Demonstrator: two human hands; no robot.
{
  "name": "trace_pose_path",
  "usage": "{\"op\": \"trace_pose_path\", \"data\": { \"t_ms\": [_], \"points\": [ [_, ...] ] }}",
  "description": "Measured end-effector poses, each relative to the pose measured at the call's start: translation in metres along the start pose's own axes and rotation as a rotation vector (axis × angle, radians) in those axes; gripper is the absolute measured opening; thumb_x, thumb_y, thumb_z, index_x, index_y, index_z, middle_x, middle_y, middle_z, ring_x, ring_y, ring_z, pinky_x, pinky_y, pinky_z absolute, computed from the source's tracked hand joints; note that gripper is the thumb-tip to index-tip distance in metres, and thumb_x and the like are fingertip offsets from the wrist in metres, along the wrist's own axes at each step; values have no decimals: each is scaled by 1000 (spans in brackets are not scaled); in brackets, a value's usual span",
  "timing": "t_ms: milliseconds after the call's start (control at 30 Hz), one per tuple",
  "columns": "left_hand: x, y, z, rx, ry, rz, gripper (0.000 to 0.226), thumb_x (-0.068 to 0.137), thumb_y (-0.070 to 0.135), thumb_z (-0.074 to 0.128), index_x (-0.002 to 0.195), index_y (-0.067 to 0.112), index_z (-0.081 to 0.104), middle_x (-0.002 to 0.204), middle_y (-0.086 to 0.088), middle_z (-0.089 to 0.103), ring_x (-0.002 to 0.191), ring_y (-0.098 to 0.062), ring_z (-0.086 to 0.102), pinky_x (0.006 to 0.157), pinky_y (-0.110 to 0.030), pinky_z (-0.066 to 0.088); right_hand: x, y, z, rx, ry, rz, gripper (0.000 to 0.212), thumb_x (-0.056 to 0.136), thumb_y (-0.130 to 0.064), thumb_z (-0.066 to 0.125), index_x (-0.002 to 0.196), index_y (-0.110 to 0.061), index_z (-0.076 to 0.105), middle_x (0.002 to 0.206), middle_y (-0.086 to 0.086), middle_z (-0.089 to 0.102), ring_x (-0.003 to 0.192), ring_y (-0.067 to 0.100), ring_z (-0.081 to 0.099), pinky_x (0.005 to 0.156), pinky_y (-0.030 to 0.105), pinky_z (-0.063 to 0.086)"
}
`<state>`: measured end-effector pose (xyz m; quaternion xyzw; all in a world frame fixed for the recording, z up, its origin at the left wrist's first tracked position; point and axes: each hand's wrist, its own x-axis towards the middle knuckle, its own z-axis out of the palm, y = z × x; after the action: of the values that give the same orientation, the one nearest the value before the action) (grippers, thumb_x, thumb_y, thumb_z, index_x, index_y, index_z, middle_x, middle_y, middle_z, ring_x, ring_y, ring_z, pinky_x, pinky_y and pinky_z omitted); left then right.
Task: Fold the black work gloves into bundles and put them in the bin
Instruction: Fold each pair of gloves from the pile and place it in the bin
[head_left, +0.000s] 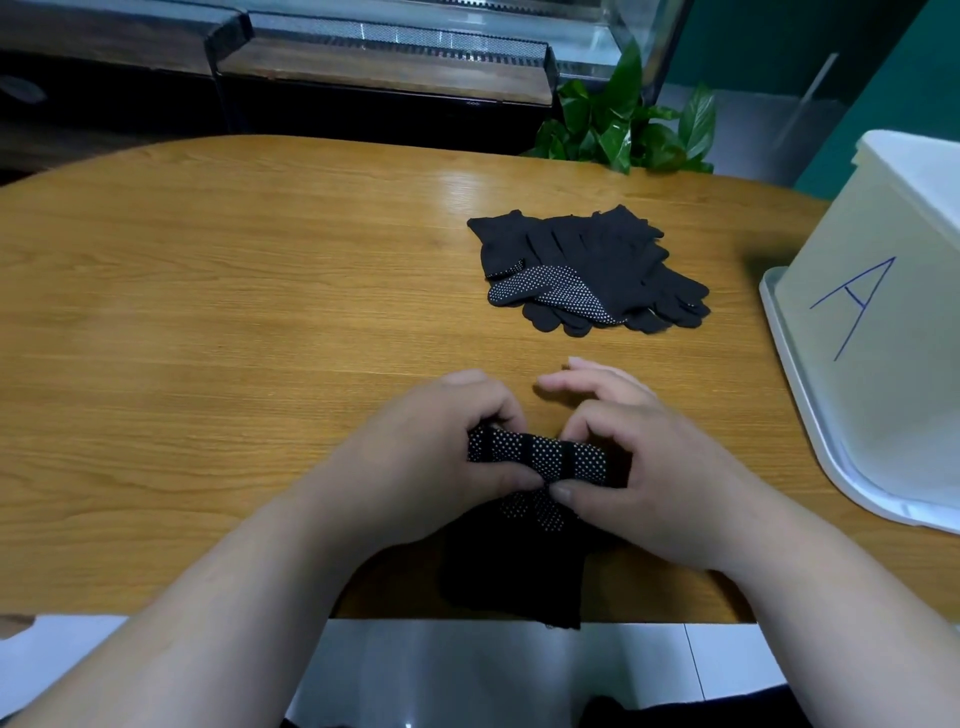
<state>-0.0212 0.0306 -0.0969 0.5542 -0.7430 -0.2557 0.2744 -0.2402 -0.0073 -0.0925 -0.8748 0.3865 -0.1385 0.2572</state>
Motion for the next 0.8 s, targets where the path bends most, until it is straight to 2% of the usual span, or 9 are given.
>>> {"op": "trace_pose_path", "data": {
  "t_ms": [67, 167, 267, 333, 400, 533, 633, 733, 800],
  "points": [
    [0, -1, -6, -43, -6, -13, 24, 73, 45, 78, 90, 36, 64, 94, 20, 58, 90, 0, 56, 74, -17, 41, 1, 1, 3, 4, 64, -9, 17, 76, -37, 72, 77, -34, 55, 142, -24, 47, 145, -10, 17, 107, 2, 9],
    [-1, -6, -15, -65, 25, -14, 27, 77, 23, 82, 95, 36, 67, 95, 17, 60, 90, -5, 58, 74, -12, 40, 4, 3, 4, -27, 139, -18, 16, 76, -40, 67, 79, -31, 55, 137, -20, 51, 144, -5, 25, 108, 3, 13],
    [-1, -9, -17, -22, 46, -2, 33, 75, 11, 81, 86, 38, 64, 92, 19, 60, 91, -6, 58, 73, -10, 39, 6, 2, 4, -94, 183, -58, 16, 76, -38, 67, 80, -27, 56, 128, -16, 57, 136, 1, 36, 108, 5, 19],
    [-1, -9, -17, -12, 48, 13, 37, 73, 5, 79, 80, 35, 58, 90, 16, 58, 88, -6, 57, 71, -12, 40, 7, 0, 6, -151, 200, -122, 17, 75, -35, 68, 81, -25, 55, 115, -13, 62, 121, 8, 47, 104, 20, 36],
    [-3, -8, -19, -3, 27, 42, 40, 70, 1, 74, 78, 34, 54, 89, 14, 57, 86, -9, 57, 70, -17, 42, 7, -4, 8, -189, 210, -180, 19, 72, -31, 68, 82, -25, 53, 100, -11, 61, 105, 14, 52, 90, 34, 48],
    [-10, -5, -20, 1, -42, 89, 41, 69, 10, 79, 84, 37, 53, 93, 17, 54, 88, -8, 57, 72, -20, 46, 3, -4, 11, -267, 194, -273, 28, 68, -32, 69, 89, -27, 50, 96, -8, 60, 98, 16, 52, 85, 34, 49],
    [-15, -6, -17, -24, -14, 111, 43, 68, 13, 80, 93, 39, 57, 97, 17, 53, 90, -8, 58, 76, -31, 52, -1, -4, 13, -289, 204, -342, 32, 72, -29, 74, 91, -28, 48, 98, -6, 59, 98, 16, 53, 87, 27, 44],
    [-19, -8, -20, -9, -36, 140, 46, 67, 20, 84, 103, 38, 61, 106, 20, 51, 101, -4, 56, 85, -21, 47, -3, -7, 16, -283, 247, -407, 23, 77, -26, 66, 91, -28, 48, 98, -5, 59, 97, 17, 54, 86, 29, 45],
    [-22, -7, -23, 15, -73, 145, 49, 64, 24, 87, 104, 37, 62, 109, 21, 50, 105, -3, 54, 87, -20, 46, -5, -7, 18, -278, 269, -428, 32, 74, -17, 71, 91, -28, 46, 98, -4, 59, 96, 20, 55, 82, 34, 48]
  ]
}}
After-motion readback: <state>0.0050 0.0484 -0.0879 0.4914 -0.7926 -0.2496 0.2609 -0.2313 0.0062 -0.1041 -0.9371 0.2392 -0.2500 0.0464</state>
